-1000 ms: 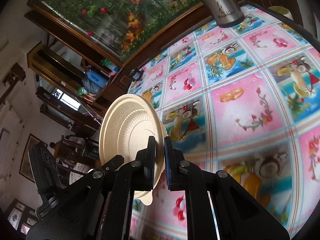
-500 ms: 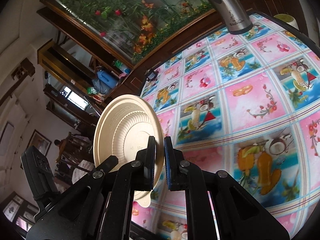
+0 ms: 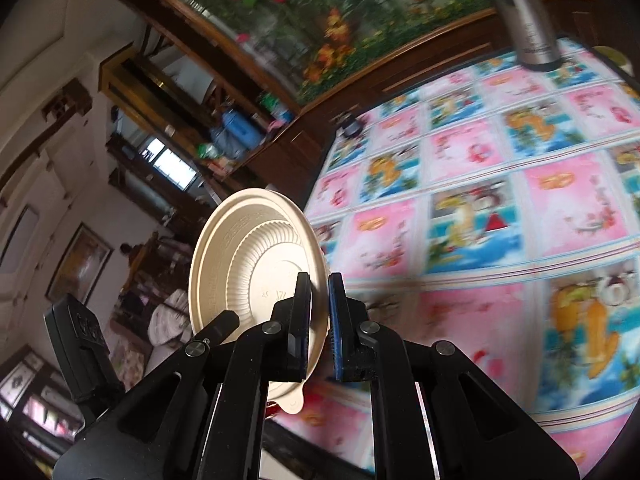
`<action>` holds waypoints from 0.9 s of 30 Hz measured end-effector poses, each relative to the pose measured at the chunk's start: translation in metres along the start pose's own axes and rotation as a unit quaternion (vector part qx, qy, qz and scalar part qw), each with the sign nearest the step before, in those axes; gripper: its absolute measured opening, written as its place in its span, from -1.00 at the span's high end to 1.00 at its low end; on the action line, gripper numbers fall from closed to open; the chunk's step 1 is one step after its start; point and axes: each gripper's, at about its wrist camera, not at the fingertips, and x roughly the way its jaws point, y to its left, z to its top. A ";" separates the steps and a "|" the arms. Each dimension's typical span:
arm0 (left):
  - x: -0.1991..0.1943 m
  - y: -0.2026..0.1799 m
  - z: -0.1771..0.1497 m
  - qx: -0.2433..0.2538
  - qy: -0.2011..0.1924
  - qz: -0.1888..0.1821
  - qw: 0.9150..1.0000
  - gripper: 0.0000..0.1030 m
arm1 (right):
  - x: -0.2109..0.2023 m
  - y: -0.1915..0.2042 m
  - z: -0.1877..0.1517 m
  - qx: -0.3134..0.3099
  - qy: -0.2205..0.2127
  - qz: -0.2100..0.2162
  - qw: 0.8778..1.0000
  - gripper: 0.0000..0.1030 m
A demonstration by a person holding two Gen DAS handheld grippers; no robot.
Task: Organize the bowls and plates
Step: 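Carry the beige bowl over the stack and lower it with both grippers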
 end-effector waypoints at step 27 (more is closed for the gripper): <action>0.030 0.108 -0.007 0.006 0.171 0.060 0.983 0.54 | 0.125 0.053 -0.042 -0.030 0.120 -0.005 0.992 0.84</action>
